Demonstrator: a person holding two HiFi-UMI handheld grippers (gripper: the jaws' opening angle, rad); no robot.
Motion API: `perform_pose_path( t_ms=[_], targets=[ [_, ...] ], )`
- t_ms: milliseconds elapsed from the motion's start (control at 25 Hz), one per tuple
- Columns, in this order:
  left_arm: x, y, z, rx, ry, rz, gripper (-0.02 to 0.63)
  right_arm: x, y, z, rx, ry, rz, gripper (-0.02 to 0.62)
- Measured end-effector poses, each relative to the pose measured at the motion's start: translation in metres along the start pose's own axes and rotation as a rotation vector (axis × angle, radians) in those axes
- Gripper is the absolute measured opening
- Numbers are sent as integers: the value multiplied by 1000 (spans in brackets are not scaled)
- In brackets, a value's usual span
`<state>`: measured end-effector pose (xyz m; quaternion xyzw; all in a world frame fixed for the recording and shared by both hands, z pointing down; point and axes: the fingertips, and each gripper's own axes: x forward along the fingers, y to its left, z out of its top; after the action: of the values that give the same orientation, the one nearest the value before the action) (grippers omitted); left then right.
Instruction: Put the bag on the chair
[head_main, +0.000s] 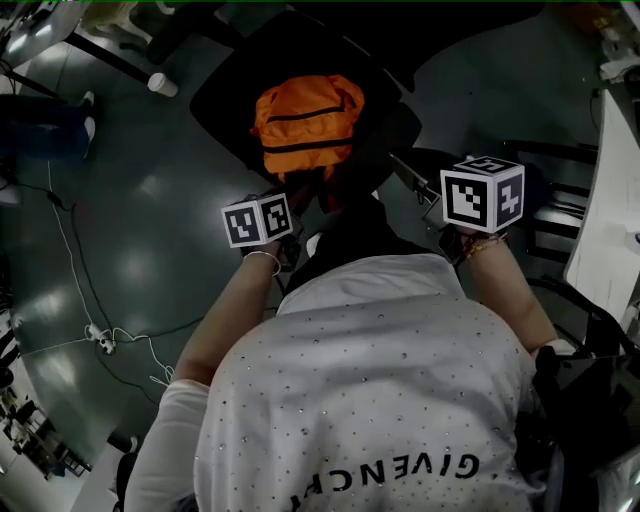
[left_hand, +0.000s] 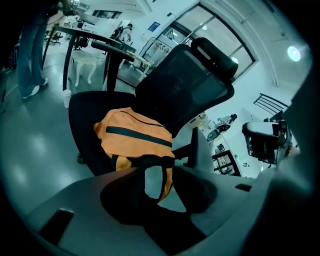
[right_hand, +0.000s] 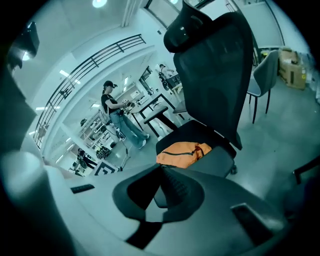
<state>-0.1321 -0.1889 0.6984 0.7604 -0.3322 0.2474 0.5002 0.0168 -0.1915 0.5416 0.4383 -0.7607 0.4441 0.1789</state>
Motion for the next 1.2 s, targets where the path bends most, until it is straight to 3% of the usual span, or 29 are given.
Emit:
perform_pose_path(
  t_ms=[200, 520, 680, 800, 920, 1040, 1200],
  targets=[
    [-11, 0, -13, 34, -3, -5, 186, -12, 18, -17, 64, -40, 16, 6],
    [-68, -34, 36, 133, -197, -50, 159, -23, 51, -14, 86, -137, 32, 6],
    [-119, -56, 72, 124, -336, 6, 0, -33, 81, 2, 47, -214, 70, 6],
    [-163, -96, 97, 107, -457, -89, -2, -54, 110, 25, -16, -299, 130, 5],
    [-212, -148, 127, 214, -588, -205, 0, -80, 132, 61, -93, -399, 176, 5],
    [-266, -184, 149, 314, -737, -231, 0, -111, 152, 91, -131, -481, 232, 5],
    [-317, -213, 148, 339, -840, -254, 0, -158, 180, 109, -178, -554, 333, 5]
  ],
)
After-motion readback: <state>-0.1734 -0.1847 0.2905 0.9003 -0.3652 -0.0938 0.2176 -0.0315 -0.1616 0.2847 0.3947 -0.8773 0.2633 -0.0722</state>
